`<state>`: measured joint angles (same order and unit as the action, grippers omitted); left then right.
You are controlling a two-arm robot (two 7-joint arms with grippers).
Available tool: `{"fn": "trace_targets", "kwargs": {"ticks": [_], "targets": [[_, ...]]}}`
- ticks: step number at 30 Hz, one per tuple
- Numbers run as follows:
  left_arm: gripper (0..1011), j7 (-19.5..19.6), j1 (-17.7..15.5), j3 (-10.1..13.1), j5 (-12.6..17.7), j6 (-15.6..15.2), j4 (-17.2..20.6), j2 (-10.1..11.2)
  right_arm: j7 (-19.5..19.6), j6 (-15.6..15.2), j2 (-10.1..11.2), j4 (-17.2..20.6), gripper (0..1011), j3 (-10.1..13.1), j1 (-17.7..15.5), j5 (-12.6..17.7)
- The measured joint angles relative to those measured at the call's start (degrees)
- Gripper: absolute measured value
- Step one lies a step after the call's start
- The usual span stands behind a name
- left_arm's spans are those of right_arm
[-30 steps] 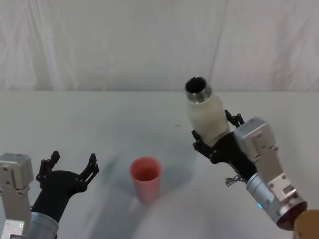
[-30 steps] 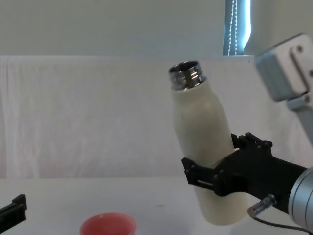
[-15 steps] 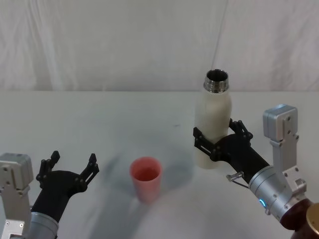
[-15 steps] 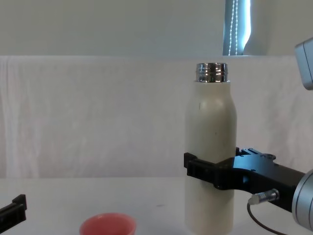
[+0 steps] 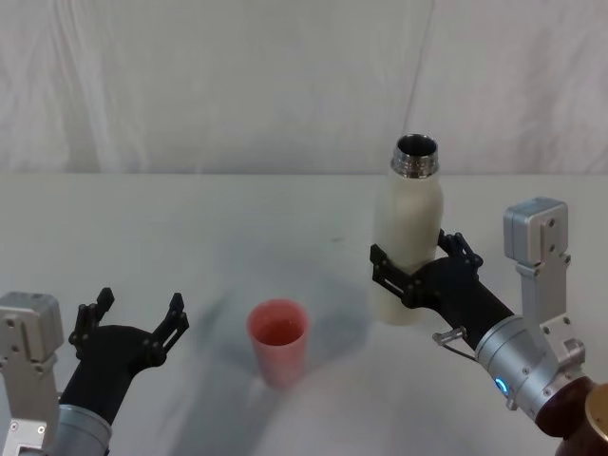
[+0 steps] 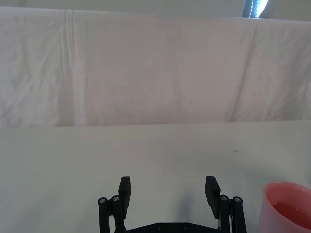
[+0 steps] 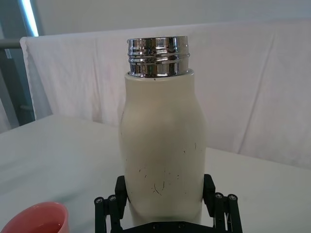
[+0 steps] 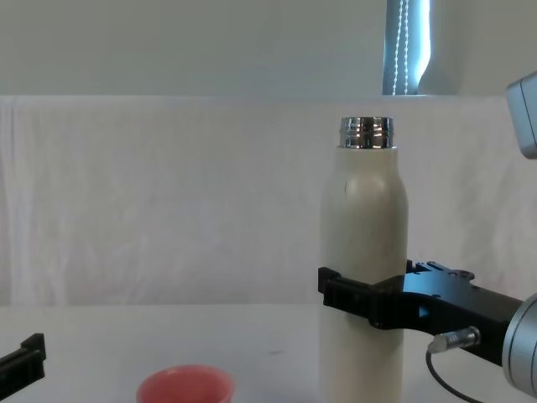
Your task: Grasp the thermos with one hand and pour water into the cup lid.
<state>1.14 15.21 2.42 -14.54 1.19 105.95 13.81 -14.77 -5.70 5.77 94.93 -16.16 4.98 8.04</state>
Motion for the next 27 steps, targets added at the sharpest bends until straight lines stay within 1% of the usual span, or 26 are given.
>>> {"fn": "trace_targets", "kwargs": {"ticks": [9,14,20,27], "targets": [[1001,0.0,0.0,0.0,0.0,0.0,0.0,0.0,1.16,0.39,1.07,0.07,951,-0.59,0.2,0.79],[1001,0.0,0.0,0.0,0.0,0.0,0.0,0.0,2.16,0.88,1.49,-0.04,951,-0.97,0.5,0.46],[1001,0.0,0.0,0.0,0.0,0.0,0.0,0.0,2.99,1.27,1.62,-1.3,951,-1.14,1.21,-0.37],[1001,0.0,0.0,0.0,0.0,0.0,0.0,0.0,3.63,2.14,1.46,-3.65,951,-0.97,2.33,-0.91]]}}
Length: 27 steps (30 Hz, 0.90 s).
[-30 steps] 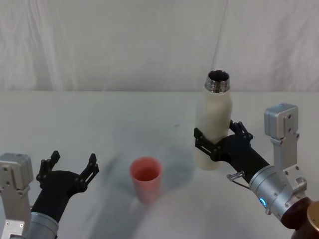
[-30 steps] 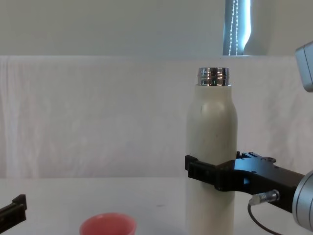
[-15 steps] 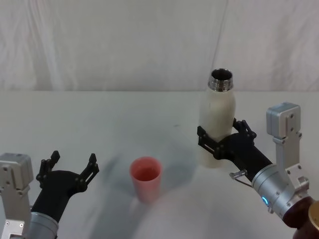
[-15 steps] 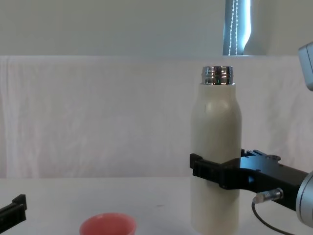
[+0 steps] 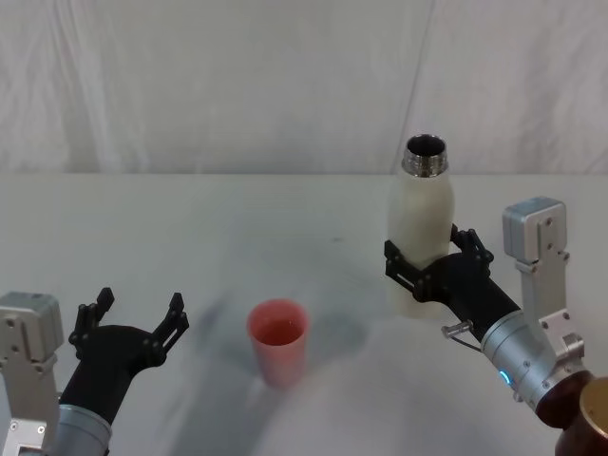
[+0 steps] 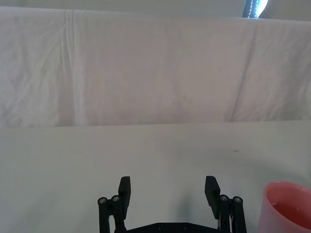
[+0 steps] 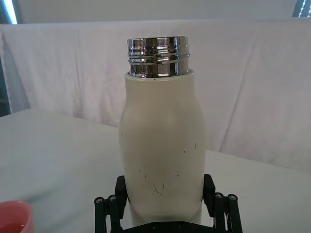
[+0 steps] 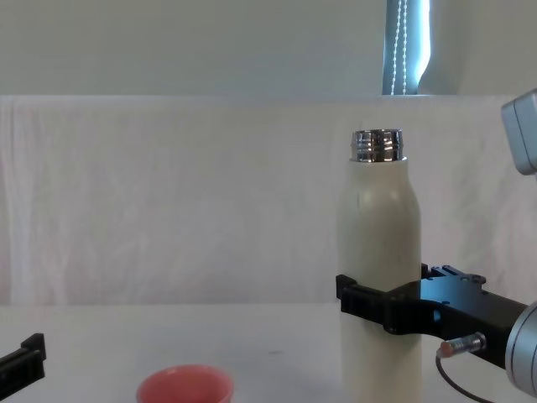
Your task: Grasp the thermos with one hand and pour water into the cup lid.
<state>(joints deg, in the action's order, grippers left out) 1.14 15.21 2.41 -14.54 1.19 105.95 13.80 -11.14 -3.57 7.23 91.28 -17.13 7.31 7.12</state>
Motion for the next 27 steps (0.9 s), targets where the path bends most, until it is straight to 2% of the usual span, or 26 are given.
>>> {"fn": "trace_targets", "kwargs": {"ticks": [21,27], "targets": [[1001,0.0,0.0,0.0,0.0,0.0,0.0,0.0,0.67,1.96,-2.55,-6.25,951,0.23,2.63,-0.06],[1001,0.0,0.0,0.0,-0.01,0.0,0.0,0.0,1.01,3.64,-3.5,-8.0,951,-0.16,3.2,-0.26]]}}
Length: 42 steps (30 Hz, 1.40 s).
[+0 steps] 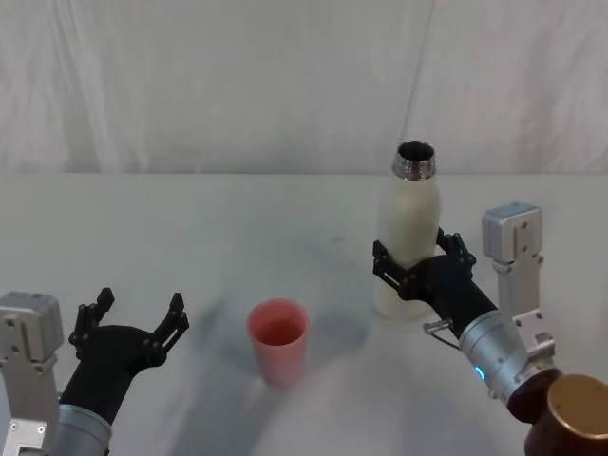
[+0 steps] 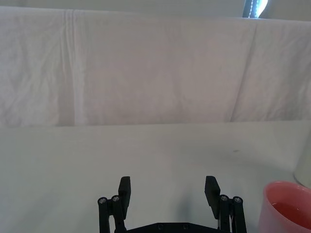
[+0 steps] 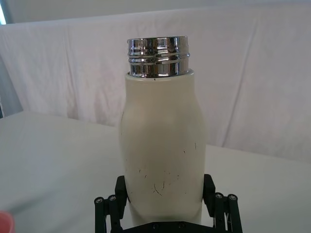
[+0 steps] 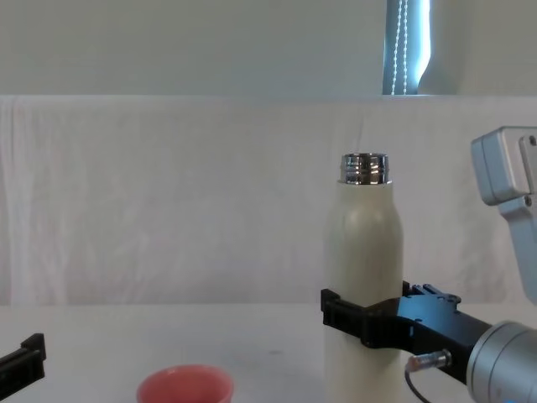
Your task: Grasp the thermos with one hand and pour water into the cup lid.
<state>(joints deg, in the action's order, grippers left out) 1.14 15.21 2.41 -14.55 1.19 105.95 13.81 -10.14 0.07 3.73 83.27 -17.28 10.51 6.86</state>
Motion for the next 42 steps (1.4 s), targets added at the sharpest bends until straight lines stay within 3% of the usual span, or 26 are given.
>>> {"fn": "trace_targets", "kwargs": {"ticks": [22,36,42], "targets": [[1001,0.0,0.0,0.0,0.0,0.0,0.0,0.0,-0.82,3.2,-1.95,-3.58,951,-0.14,1.11,1.18],[1001,0.0,0.0,0.0,0.0,0.0,0.0,0.0,-1.1,2.47,-2.08,-4.42,951,-0.95,1.82,1.12],[1001,0.0,0.0,0.0,0.0,0.0,0.0,0.0,-1.08,0.94,-1.28,-2.77,951,-0.85,1.38,0.95]]}}
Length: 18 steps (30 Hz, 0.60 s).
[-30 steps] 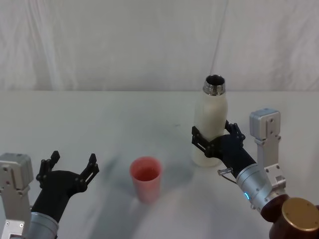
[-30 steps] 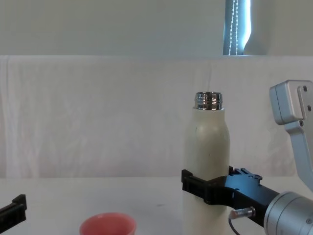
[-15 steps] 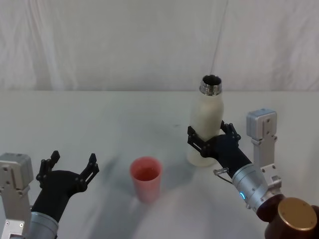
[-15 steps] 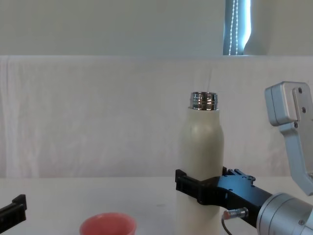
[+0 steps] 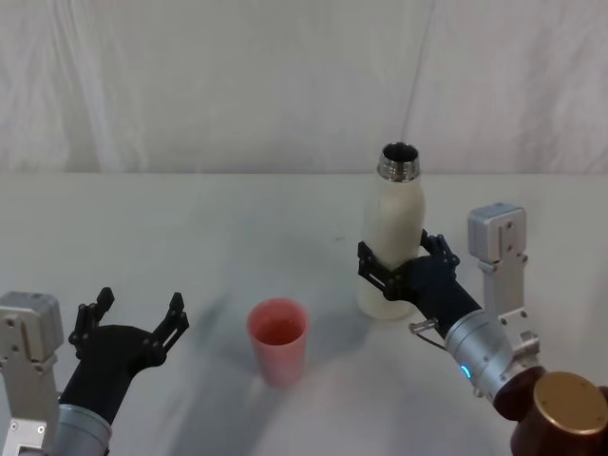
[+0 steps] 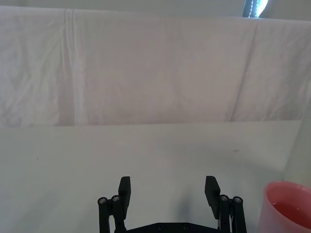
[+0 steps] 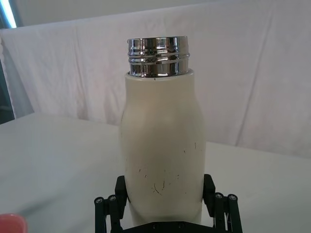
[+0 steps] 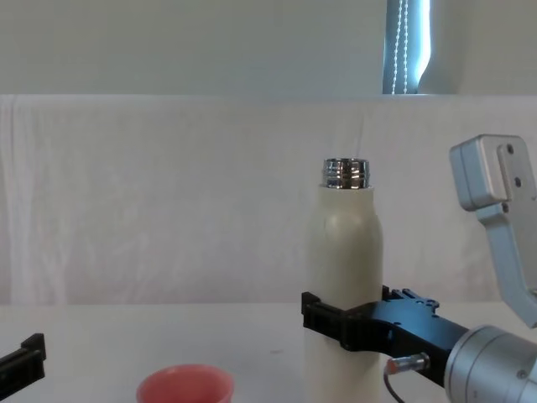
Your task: Grasp the thermos with one hand and pour water into the cup lid.
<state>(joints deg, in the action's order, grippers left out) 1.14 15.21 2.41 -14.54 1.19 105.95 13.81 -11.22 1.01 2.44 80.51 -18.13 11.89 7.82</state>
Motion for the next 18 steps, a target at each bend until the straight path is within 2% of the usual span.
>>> {"fn": "trace_targets", "kwargs": {"ticks": [18], "targets": [[1001,0.0,0.0,0.0,0.0,0.0,0.0,0.0,0.12,-0.09,0.88,0.94,951,0.7,-1.34,0.43]]}}
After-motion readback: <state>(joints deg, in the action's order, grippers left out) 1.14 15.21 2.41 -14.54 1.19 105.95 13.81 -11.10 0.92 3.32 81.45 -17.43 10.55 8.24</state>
